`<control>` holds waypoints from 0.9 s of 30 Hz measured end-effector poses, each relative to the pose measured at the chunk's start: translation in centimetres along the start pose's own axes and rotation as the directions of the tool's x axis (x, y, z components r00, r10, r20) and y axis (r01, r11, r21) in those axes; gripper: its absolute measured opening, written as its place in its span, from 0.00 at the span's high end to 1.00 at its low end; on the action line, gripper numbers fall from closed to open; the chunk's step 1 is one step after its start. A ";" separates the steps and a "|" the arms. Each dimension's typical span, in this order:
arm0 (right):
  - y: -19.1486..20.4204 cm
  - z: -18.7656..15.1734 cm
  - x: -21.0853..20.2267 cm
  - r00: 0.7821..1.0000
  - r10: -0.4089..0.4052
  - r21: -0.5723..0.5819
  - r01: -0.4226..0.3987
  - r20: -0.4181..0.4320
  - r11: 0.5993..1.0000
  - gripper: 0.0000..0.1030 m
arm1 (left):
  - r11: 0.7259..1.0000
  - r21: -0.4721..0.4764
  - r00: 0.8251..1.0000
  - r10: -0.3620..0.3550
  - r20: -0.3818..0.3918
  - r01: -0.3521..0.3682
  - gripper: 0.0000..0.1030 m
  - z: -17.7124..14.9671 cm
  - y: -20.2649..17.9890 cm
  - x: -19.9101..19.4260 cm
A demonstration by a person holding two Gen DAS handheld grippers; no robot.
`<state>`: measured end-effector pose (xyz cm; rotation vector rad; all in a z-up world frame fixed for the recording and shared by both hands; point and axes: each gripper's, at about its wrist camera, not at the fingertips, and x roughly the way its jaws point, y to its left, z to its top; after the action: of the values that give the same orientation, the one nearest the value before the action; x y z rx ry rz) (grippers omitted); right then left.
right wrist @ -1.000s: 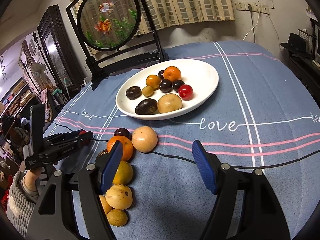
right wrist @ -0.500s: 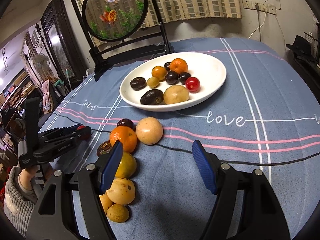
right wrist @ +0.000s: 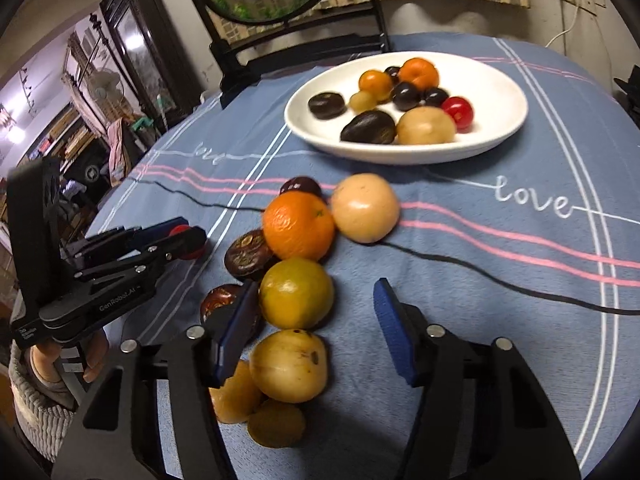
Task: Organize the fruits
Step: 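Lift the red tomato with the left tool while the right tool grasps a greenish-yellow citrus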
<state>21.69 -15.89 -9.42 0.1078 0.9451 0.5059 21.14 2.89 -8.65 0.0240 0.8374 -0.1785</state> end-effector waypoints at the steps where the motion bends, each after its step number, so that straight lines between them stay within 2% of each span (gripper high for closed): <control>1: 0.2 -0.1 0.3 1.000 0.009 -0.004 -0.009 -0.010 1.000 0.51 | 1.000 0.003 1.000 0.001 -0.002 -0.001 0.70 0.0 0.0 0.0; 4: 0.5 -0.3 0.7 0.999 0.037 -0.006 -0.037 -0.016 0.999 0.61 | 1.000 0.009 1.000 0.001 0.000 -0.001 0.70 0.0 0.0 0.0; 11: 0.1 -0.4 0.3 0.999 0.047 0.010 -0.047 0.006 0.999 0.61 | 1.000 0.002 0.999 0.013 -0.032 -0.013 0.69 -0.3 0.4 0.6; 14: -0.4 -0.2 -0.5 0.998 0.045 0.026 -0.046 0.032 0.999 0.61 | 1.000 -0.029 0.999 -0.013 -0.040 0.012 0.69 -0.3 1.1 0.6; 21: -1.3 0.1 -1.1 0.998 0.038 0.053 -0.041 0.058 0.998 0.61 | 1.000 -0.023 0.999 -0.019 -0.038 0.019 0.70 -0.9 0.8 0.1; 24: -2.0 0.7 -2.7 0.993 0.029 0.073 -0.037 0.116 0.997 0.61 | 0.999 -0.021 0.999 -0.034 0.008 0.034 0.70 -0.3 0.3 -1.2; 27: -3.0 1.4 -5.3 0.980 0.010 0.106 -0.032 0.201 0.994 0.61 | 0.998 -0.010 0.997 -0.061 0.036 0.061 0.70 2.3 -0.6 -2.5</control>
<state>21.38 -20.74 -5.50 0.2628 0.7742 0.4543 21.07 2.50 -5.24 -0.0148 0.8036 -0.2312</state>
